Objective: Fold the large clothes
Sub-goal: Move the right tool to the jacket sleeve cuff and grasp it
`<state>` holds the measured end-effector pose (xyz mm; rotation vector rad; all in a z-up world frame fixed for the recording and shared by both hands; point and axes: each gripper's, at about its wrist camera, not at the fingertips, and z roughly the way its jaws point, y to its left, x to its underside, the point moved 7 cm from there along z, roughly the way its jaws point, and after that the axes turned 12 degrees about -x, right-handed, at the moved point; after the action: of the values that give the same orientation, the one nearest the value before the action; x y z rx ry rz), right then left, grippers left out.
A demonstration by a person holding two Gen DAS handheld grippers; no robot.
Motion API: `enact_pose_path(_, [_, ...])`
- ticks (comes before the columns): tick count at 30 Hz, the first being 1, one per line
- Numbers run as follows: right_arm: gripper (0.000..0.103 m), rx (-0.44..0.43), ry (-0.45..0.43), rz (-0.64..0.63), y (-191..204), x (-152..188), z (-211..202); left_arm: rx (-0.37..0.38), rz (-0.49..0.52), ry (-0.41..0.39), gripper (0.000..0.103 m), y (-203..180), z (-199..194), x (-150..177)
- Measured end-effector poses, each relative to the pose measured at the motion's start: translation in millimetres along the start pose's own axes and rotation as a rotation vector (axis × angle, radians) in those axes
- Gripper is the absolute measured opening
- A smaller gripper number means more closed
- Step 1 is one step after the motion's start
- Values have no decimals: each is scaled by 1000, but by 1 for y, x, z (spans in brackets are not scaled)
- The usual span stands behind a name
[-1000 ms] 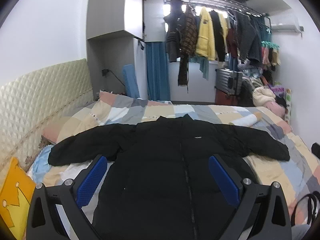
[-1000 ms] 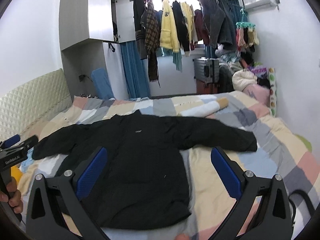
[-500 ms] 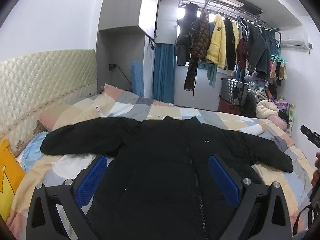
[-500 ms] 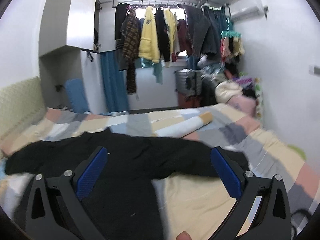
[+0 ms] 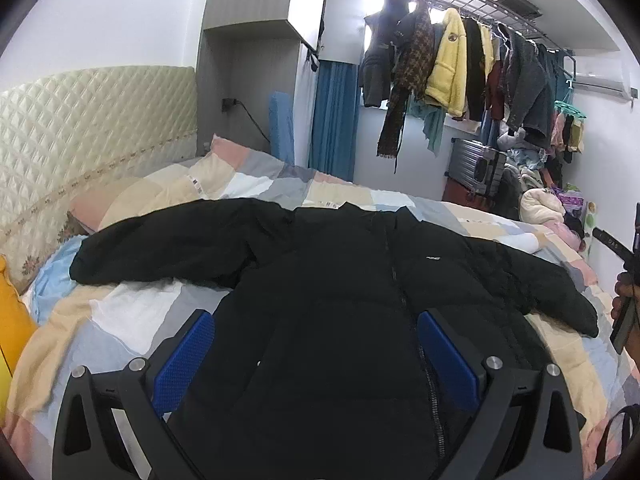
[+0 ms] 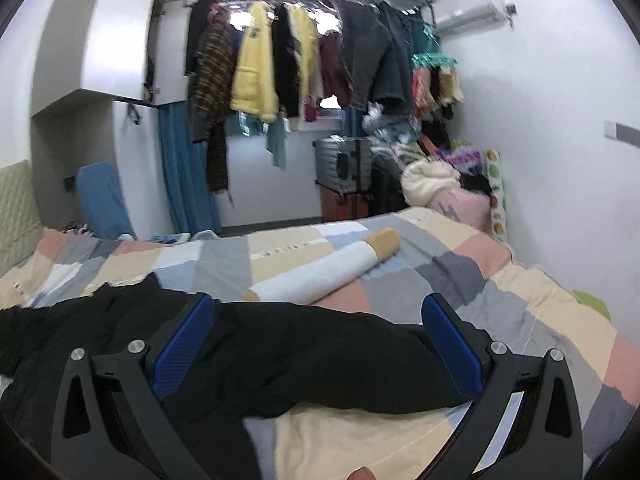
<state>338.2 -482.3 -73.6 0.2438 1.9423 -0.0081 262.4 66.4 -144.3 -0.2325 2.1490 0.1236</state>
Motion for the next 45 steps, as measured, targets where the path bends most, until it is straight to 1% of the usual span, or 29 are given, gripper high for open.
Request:
enact_pose_path(4, [103, 29, 74, 87, -35, 24, 34, 24, -10, 19, 103, -2, 13, 5])
enact_pose_path(9, [102, 54, 150, 235, -86, 69, 57, 10, -16, 23, 103, -2, 26, 9])
enact_pose_path(11, [97, 55, 180, 290, -103, 85, 62, 6, -22, 25, 103, -2, 29, 11])
enact_pose_path(12, [90, 54, 195, 321, -109, 93, 65, 4, -24, 26, 103, -2, 31, 12])
enact_pose_path(13, [87, 56, 212, 368, -120, 104, 68, -1, -24, 28, 103, -2, 34, 13])
enact_pose_path(17, [84, 44, 243, 493, -151, 129, 78, -18, -10, 37, 103, -4, 43, 19])
enact_pose_path(20, [84, 32, 263, 570, -165, 143, 83, -31, -10, 57, 103, -4, 51, 23])
enact_pose_path(21, [83, 30, 267, 591, -169, 146, 84, -36, -16, 66, 103, -2, 54, 25])
enact_pose_path(22, [81, 35, 268, 614, -174, 149, 85, -31, -25, 75, 103, -1, 56, 27])
enact_pose_path(26, [81, 39, 229, 750, -201, 160, 82, -24, -36, 105, 103, -1, 64, 32])
enact_pose_path(29, [81, 26, 200, 838, -216, 167, 83, -80, -38, 109, 102, 1, 68, 36])
enact_pose_path(31, [81, 26, 182, 906, -225, 173, 85, -90, -33, 96, 102, 0, 68, 37])
enact_pose_path(33, [81, 28, 171, 987, -224, 181, 78, -92, -29, 96, 102, -3, 69, 38])
enact_pose_path(35, [81, 44, 172, 979, -220, 184, 72, -85, -28, 102, 102, -7, 71, 39])
enact_pose_path(37, [81, 39, 168, 997, -217, 190, 68, -77, -24, 106, 102, -10, 71, 42])
enact_pose_path(41, [81, 16, 104, 1059, -225, 199, 67, -87, 1, 109, 102, -16, 75, 46])
enact_pose_path(43, [81, 37, 67, 1071, -233, 197, 72, -87, 4, 122, 102, -16, 78, 49])
enact_pose_path(45, [81, 73, 52, 1031, -241, 189, 82, -88, 3, 127, 102, -16, 80, 50])
